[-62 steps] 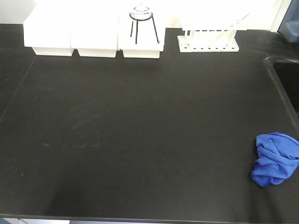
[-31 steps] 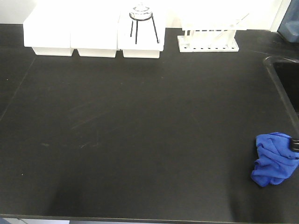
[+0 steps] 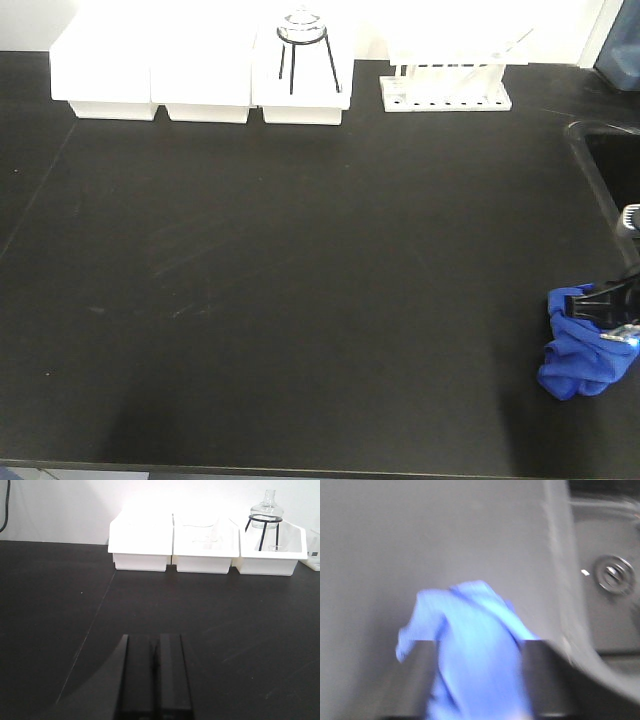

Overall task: Wipe right workspace with blue cloth
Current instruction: 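Close the right gripper on the blue cloth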

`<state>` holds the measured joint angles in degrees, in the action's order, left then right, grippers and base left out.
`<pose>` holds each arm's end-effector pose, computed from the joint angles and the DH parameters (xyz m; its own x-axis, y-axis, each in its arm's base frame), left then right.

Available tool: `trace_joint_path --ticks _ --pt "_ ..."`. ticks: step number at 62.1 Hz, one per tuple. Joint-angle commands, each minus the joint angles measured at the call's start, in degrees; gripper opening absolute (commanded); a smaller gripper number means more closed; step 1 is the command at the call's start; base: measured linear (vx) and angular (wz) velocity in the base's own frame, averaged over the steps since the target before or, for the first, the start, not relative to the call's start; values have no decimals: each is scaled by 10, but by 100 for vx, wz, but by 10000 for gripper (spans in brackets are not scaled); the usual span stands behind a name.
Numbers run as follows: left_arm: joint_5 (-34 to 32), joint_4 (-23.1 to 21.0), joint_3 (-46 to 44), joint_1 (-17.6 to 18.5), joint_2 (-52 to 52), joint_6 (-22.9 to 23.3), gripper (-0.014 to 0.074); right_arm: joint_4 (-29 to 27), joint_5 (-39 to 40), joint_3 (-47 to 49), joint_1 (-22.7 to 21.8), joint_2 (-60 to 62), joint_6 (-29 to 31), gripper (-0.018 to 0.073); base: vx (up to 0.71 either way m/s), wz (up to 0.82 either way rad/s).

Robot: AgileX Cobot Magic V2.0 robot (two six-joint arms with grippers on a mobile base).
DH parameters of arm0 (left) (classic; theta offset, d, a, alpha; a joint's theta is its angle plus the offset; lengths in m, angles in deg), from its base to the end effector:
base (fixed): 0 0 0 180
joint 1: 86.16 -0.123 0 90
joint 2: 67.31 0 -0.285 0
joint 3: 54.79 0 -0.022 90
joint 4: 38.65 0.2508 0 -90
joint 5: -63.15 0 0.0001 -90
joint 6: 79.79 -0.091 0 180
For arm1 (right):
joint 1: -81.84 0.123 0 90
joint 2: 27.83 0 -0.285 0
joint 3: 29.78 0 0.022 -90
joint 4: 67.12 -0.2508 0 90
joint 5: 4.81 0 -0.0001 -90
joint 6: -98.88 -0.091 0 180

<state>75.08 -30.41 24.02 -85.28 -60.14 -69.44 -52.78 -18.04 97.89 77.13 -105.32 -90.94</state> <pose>0.0560 0.0019 0.1857 -0.1349 -0.0378 -0.9901 -0.0194 0.9992 -0.0355 0.1989 -0.0216 0.1852 -0.7986 -0.0068 -0.6018 0.0585 0.9943 -0.0889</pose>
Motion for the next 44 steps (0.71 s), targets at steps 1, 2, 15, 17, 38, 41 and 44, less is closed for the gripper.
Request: trace_joint_path --ticks 1,2,15,17,38,41,44 --pt "-46 1 18 -3 -9 5 -6 -5 53 19 -3 -20 3 540 0 0" --pt "-46 1 18 -3 -9 5 -6 -7 54 19 -3 -25 3 539 0 0" --pt "-46 1 18 -3 -9 5 -6 -11 62 19 -3 -98 3 505 0 0" --pt "-46 1 18 -3 -9 5 -6 -11 67 19 -3 -109 3 497 0 0" --pt "-46 1 18 -3 -9 5 -6 -13 73 19 -3 -109 3 64 0 0" --pt "-46 1 18 -3 -9 5 -6 -13 69 19 -3 -89 3 -15 0 0" --pt "-46 1 18 -3 -9 5 -6 -17 66 19 -3 -66 3 -13 0 0"
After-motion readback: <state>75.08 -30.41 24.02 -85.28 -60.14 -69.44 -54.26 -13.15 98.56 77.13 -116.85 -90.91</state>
